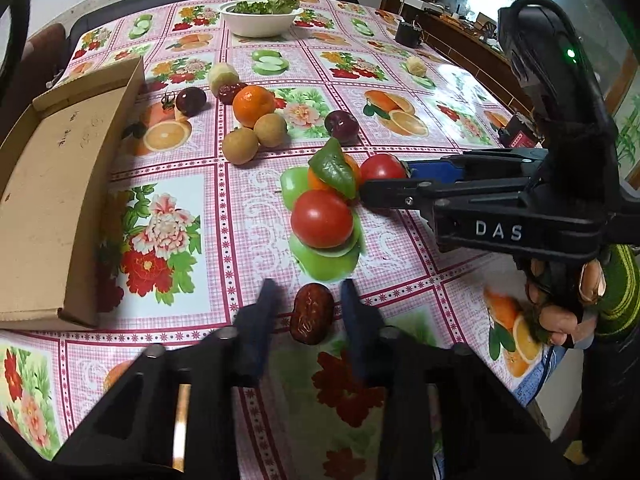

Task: Organize fruits
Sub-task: 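Carry the red date with the left gripper while the right gripper carries the tomato to the tray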

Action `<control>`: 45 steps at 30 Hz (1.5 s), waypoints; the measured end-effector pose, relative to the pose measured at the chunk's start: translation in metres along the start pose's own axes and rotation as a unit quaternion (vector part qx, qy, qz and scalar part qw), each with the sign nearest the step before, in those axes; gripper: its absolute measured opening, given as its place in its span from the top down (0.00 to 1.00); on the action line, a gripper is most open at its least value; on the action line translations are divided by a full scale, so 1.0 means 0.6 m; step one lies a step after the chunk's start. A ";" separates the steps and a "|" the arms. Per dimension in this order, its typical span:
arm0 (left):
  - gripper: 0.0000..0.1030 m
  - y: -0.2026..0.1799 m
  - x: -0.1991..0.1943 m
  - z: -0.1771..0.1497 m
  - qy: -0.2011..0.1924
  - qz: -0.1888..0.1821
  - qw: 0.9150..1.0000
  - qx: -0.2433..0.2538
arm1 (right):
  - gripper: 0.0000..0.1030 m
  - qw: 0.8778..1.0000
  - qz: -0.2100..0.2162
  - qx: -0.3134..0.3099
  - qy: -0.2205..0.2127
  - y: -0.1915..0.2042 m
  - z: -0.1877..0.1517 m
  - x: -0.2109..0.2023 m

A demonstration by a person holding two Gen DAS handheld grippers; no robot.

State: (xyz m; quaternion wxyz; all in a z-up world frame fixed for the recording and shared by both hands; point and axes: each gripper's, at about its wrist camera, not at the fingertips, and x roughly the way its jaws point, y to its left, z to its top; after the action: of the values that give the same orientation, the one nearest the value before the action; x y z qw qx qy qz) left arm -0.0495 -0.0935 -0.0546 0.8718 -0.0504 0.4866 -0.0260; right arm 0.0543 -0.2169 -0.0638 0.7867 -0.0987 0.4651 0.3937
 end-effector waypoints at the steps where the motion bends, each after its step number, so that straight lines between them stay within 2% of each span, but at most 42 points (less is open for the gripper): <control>1: 0.79 0.000 0.000 0.000 0.000 -0.001 1.000 0.000 | 0.66 1.000 0.004 0.005 -0.001 -0.004 0.002 0.001; 2: 0.83 0.001 0.000 0.000 0.000 -0.001 1.000 0.000 | 0.66 1.000 0.007 0.008 -0.001 -0.007 0.003 0.002; 10: 0.83 0.009 -0.017 0.001 -0.012 0.005 1.000 -0.011 | 0.67 1.000 0.006 0.021 -0.015 -0.001 -0.004 -0.020; 20: 0.83 0.043 -0.063 0.020 -0.040 0.064 0.996 -0.047 | 0.67 0.995 0.035 0.067 -0.070 0.008 -0.014 -0.102; 25: 0.83 0.067 -0.083 0.020 -0.048 0.087 0.993 -0.067 | 0.67 0.994 0.054 0.047 -0.083 0.050 0.000 -0.120; 34: 0.83 0.128 -0.126 0.017 -0.071 0.140 0.982 -0.107 | 0.68 0.992 0.090 0.012 -0.088 0.128 0.034 -0.119; 45: 0.83 0.190 -0.144 0.003 -0.074 0.167 0.973 -0.139 | 0.68 0.989 0.116 -0.022 -0.083 0.202 0.066 -0.101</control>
State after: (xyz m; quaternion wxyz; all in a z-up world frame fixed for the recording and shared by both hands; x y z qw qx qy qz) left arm -0.0939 0.0279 0.0063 0.8817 -0.0908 0.4211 0.1922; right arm -0.0215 -0.1470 0.0324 0.7691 -0.0285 0.3974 0.4998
